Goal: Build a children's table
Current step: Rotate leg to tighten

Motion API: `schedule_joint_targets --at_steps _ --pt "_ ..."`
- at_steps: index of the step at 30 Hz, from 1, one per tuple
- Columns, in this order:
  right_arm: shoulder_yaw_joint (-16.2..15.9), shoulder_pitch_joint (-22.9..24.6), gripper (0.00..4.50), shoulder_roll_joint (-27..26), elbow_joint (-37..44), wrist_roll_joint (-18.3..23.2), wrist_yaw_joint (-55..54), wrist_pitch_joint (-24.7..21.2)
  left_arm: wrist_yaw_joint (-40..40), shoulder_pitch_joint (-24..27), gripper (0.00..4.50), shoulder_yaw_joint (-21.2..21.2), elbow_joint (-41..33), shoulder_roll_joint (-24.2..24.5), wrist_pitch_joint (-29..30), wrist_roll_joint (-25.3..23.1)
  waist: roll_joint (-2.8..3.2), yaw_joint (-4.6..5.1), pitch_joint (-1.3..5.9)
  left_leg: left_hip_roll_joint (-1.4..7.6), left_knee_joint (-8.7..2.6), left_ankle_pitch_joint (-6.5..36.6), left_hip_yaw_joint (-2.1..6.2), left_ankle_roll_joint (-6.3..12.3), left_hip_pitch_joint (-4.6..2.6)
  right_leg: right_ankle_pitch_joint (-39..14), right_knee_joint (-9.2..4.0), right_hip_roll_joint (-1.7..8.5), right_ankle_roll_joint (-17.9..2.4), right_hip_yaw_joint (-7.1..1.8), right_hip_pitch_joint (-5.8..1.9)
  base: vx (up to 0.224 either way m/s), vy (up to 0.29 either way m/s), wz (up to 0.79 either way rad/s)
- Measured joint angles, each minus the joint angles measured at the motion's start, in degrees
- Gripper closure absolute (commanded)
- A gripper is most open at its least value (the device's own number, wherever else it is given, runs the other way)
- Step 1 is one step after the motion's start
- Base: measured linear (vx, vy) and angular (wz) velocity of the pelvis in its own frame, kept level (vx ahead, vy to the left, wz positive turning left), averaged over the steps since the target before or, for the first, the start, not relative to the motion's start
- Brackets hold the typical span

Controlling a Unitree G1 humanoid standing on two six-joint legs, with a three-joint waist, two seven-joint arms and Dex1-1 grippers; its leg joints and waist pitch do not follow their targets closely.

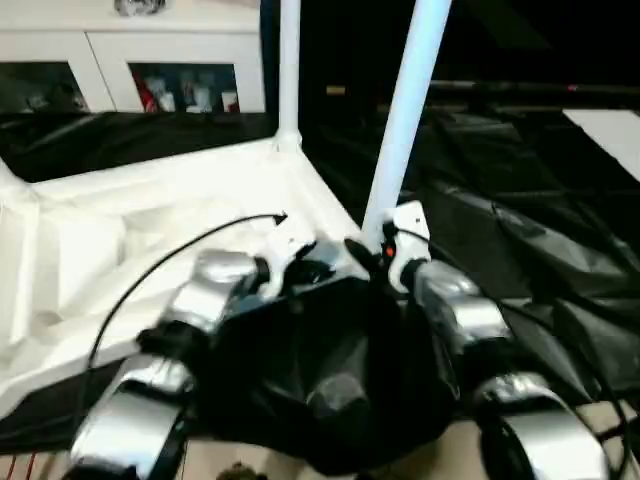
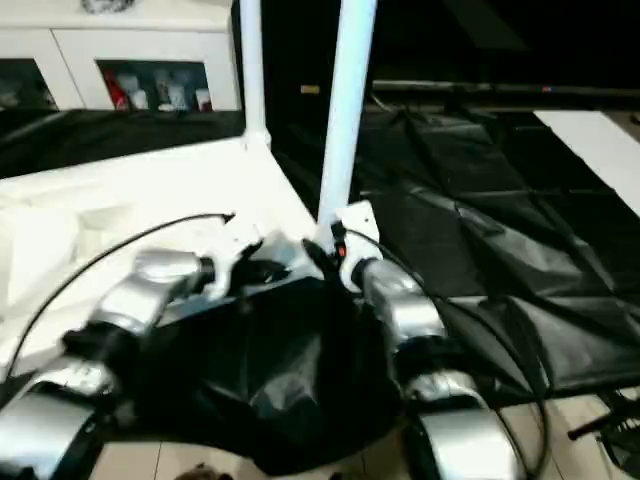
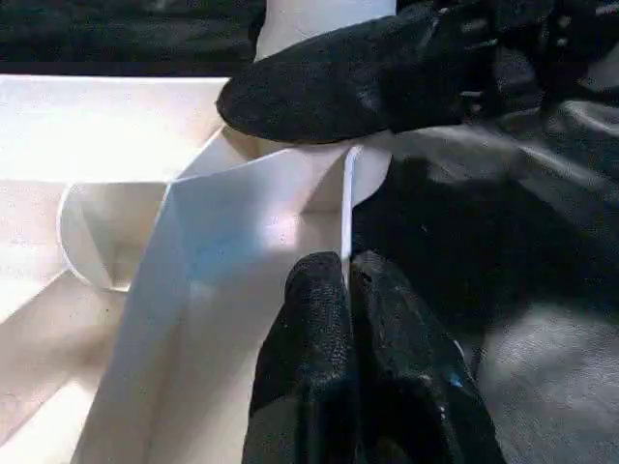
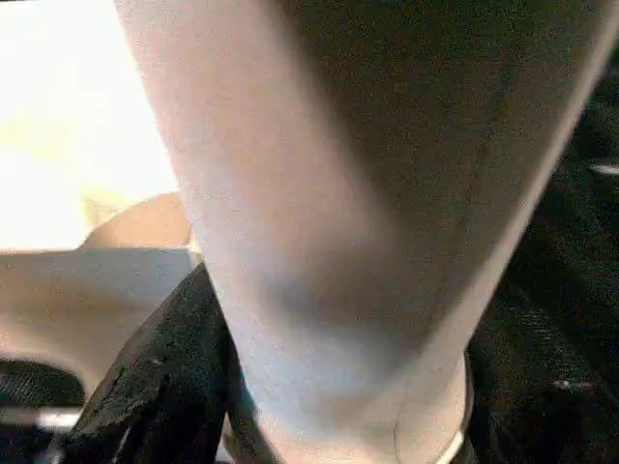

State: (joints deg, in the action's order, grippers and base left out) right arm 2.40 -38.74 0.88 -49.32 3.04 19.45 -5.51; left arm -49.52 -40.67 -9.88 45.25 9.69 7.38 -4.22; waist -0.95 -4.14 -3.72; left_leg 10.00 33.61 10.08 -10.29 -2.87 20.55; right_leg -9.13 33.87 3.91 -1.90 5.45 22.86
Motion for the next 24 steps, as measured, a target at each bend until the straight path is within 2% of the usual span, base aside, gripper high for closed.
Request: schedule_joint_targets --at_steps 3,4,10,16,18,24 --pt "0.5 -0.3 1.81 -0.1 -1.1 -0.4 -0.9 1.8 1.0 -0.5 4.5 0.0 0.8 -0.7 -0.5 -0.2 0.06 -0.34 0.03 -0.1 -0.2 0.0 -0.06 0.01 0.0 0.0 0.02 0.13 0.0 0.0 0.05 0.0 0.0 0.0" --pt "0.6 -0.3 1.26 -0.1 -1.2 -0.3 -0.8 2.0 1.0 -0.5 4.5 0.0 0.8 -0.7 -0.6 -0.2 0.06 -0.39 0.03 -0.1 -0.23 0.0 -0.07 0.01 0.0 0.0 0.02 0.13 0.0 0.01 0.06 0.0 0.0 0.0" --pt "0.8 -0.1 0.73 0.0 -1.3 -0.4 2.4 3.0 -0.5 -0.4 4.5 0.1 0.8 -0.1 -1.7 -0.5 0.06 -0.53 0.02 -0.09 -0.25 0.0 -0.11 0.01 0.02 0.0 0.05 0.13 0.0 0.0 0.14 0.0 0.0 0.0" --pt "-1.6 2.7 0.73 3.8 1.6 -0.3 15.1 4.2 -5.5 1.0 4.5 0.1 -0.3 2.3 -3.4 0.1 0.07 -0.53 0.02 -0.06 -0.36 0.0 -0.13 0.01 0.0 0.0 0.08 0.11 0.0 0.02 0.17 0.0 0.0 0.0" --pt "-3.4 3.7 0.73 5.9 2.9 -0.4 20.2 4.5 -7.7 2.0 4.5 0.0 -1.5 3.4 -4.0 0.3 0.06 -0.54 0.02 -0.06 -0.35 0.0 -0.13 0.01 0.0 0.0 0.09 0.11 0.0 0.02 0.16 0.0 0.0 0.0" --pt "-5.8 5.2 0.73 8.9 5.9 -0.3 30.4 4.3 -14.3 3.6 4.5 -0.4 -3.7 5.5 -5.2 1.2 0.07 -1.08 0.02 -0.04 -0.34 0.0 -0.18 0.01 0.0 -0.1 0.09 0.13 0.1 0.02 0.16 0.0 0.0 0.0"
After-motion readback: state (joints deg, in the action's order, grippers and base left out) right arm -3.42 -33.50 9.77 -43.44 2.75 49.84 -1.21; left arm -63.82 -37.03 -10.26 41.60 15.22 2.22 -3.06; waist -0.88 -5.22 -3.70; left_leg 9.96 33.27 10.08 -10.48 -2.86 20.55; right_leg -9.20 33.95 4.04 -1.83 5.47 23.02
